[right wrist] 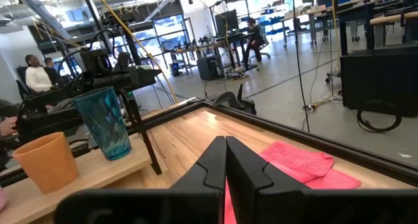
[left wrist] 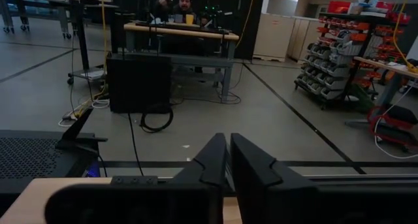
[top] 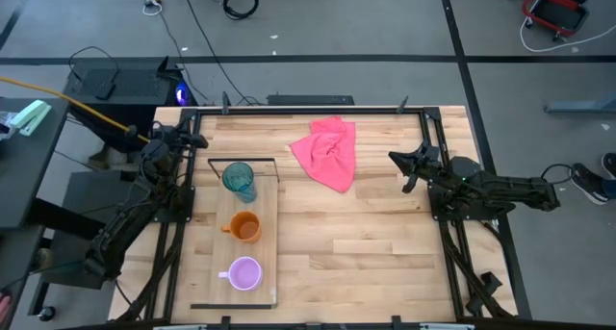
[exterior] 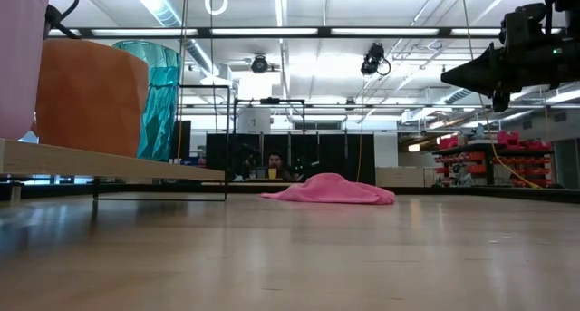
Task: Stack small to large cups/mugs on shelf
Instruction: Return to Home Position
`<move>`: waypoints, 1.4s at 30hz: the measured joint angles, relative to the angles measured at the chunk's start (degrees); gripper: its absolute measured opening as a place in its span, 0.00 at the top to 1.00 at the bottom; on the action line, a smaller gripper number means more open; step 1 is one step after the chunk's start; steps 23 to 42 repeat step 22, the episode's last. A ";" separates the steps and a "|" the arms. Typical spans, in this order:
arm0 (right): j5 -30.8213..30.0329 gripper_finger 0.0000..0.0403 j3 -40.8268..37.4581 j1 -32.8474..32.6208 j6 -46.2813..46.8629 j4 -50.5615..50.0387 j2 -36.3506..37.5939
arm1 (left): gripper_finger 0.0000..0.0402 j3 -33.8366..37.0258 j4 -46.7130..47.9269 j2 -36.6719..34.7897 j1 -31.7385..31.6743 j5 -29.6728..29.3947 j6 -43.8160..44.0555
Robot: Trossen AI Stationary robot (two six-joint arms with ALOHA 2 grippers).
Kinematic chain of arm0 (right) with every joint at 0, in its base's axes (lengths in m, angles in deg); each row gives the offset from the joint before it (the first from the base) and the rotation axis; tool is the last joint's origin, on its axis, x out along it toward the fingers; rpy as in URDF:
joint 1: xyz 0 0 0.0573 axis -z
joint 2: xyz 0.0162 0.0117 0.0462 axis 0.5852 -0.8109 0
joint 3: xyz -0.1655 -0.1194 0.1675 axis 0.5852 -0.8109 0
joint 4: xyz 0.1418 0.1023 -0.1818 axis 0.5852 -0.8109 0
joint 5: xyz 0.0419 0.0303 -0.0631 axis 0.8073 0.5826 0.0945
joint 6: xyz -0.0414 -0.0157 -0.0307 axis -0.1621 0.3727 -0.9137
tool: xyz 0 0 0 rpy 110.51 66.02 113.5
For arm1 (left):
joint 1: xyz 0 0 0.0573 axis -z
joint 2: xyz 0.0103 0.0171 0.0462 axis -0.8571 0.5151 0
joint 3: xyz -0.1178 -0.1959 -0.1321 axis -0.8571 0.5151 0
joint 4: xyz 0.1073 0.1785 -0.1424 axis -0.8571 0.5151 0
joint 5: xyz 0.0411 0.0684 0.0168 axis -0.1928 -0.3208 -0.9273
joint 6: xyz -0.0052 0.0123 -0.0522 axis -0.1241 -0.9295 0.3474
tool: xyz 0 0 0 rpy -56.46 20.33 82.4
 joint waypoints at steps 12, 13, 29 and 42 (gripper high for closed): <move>0.01 0.96 0.00 0.00 -0.02 0.00 0.00 | 0.92 0.00 0.00 0.00 0.02 -0.01 0.00; 0.01 0.96 0.00 0.00 -0.02 0.00 0.00 | 0.91 0.00 0.00 0.00 0.02 0.00 0.02; 0.00 0.96 0.00 0.00 0.01 0.00 0.00 | 0.93 0.00 0.00 0.00 0.02 0.01 0.00; 0.00 0.96 0.00 0.00 0.01 0.00 0.00 | 0.93 0.00 0.00 0.00 0.02 0.01 0.00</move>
